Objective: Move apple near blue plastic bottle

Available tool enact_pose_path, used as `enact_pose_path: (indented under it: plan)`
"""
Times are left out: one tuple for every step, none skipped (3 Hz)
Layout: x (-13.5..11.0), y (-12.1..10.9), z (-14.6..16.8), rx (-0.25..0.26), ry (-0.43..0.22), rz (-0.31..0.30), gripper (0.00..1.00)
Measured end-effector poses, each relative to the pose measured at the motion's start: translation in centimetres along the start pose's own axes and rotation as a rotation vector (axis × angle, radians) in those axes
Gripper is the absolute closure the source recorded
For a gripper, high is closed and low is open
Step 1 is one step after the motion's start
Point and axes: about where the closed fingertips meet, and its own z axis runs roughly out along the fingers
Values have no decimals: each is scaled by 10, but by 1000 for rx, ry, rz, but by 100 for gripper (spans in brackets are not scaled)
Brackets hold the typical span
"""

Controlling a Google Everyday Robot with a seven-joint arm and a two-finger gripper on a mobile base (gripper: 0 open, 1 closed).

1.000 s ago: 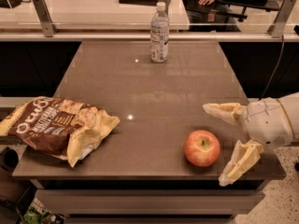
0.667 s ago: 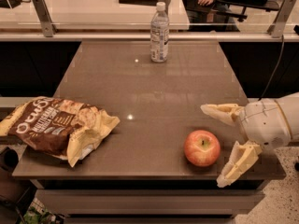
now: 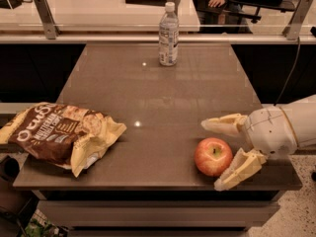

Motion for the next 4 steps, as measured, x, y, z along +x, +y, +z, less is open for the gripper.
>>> enact_pose_path:
  plan:
    - [0,1,10,-24,2,-11,40]
    - [-1,1,11,-26,2,-14,63]
    - [-2,2,12,-29,3,-16,87]
    - [-3,2,13,-31,3,-18,100]
